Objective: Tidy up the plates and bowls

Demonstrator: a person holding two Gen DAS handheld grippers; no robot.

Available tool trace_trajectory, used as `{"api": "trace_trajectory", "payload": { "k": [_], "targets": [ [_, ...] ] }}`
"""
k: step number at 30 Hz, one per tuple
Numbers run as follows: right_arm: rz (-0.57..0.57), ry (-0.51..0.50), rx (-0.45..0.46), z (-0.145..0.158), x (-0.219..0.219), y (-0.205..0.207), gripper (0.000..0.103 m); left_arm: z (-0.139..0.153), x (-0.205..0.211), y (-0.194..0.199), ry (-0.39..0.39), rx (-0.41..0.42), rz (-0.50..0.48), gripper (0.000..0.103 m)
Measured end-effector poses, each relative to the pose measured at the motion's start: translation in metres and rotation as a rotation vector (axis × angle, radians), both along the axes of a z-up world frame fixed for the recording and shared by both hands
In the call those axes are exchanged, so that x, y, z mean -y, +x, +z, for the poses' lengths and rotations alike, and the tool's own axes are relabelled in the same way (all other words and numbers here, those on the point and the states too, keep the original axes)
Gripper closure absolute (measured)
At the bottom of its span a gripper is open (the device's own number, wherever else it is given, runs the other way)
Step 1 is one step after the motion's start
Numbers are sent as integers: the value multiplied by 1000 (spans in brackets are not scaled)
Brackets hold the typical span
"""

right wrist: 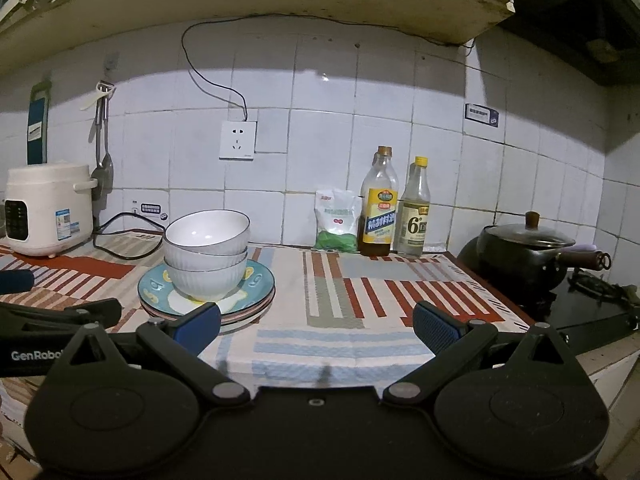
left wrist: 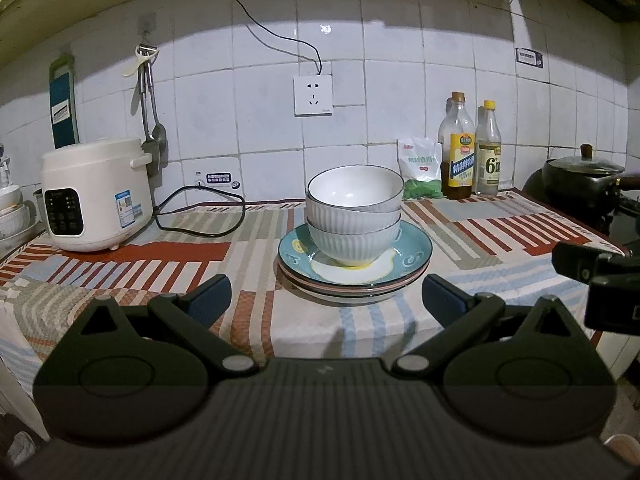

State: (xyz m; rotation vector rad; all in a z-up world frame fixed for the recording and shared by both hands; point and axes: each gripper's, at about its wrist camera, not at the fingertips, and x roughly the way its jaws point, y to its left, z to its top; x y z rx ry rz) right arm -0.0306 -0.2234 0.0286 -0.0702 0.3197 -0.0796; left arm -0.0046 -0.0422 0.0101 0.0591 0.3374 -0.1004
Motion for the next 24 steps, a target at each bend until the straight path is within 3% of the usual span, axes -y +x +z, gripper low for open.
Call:
{"api": "trace_trajectory", "payload": {
  "k": [24],
  "targets": [
    [-43, -6, -27, 1, 1, -3, 0, 1, 0, -3, -7, -26, -31, 0]
  ]
}}
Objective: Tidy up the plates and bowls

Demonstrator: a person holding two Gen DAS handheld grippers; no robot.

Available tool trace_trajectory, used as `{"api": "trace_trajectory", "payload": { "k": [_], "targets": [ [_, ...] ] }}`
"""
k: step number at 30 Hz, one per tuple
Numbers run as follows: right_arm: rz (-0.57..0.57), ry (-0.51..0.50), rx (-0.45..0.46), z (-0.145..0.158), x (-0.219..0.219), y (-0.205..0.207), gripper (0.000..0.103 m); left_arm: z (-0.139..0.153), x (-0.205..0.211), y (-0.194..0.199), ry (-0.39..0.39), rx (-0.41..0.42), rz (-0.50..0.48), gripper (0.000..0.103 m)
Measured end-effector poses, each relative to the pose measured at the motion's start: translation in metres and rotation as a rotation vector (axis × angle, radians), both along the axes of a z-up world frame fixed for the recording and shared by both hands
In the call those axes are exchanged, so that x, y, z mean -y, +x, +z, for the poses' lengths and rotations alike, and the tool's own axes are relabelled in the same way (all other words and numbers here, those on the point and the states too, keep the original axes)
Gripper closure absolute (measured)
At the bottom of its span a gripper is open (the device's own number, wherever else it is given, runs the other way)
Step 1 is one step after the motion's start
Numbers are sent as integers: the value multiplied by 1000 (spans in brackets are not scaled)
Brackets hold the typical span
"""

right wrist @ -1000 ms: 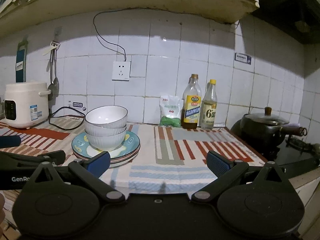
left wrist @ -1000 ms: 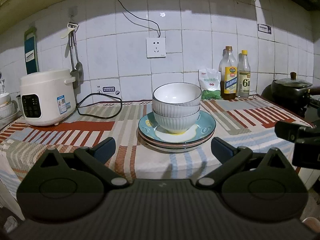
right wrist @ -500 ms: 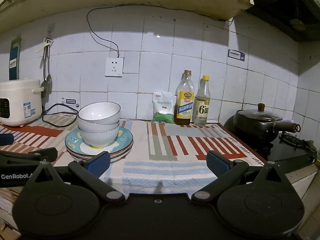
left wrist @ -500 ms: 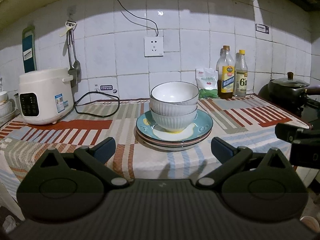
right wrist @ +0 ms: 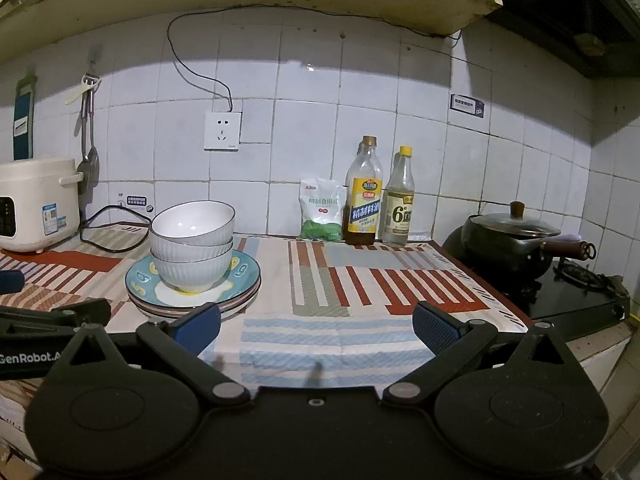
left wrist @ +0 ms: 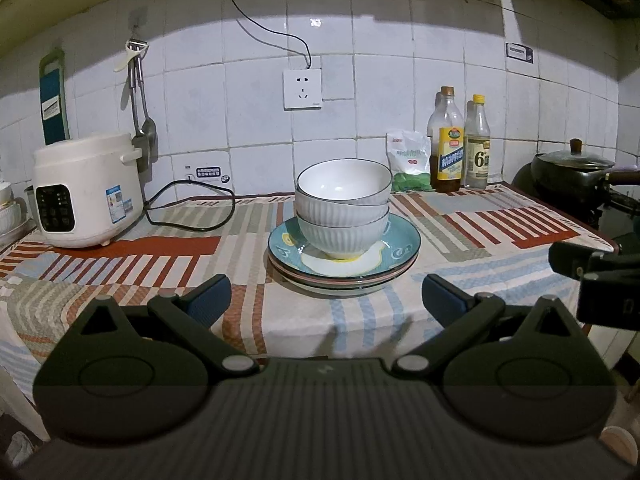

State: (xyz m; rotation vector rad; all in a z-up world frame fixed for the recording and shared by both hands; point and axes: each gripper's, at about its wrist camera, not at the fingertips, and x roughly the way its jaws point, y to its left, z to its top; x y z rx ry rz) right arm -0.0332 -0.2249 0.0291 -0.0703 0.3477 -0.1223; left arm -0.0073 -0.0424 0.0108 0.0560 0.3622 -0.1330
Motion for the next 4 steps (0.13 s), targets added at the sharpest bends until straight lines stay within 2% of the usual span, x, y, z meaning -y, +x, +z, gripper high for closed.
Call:
{"api": "trace_trajectory", "payload": {
  "k": [4],
  "targets": [
    [2, -3, -1, 0, -1, 0, 0, 0, -1, 0, 8, -2, 1, 0]
  ]
}}
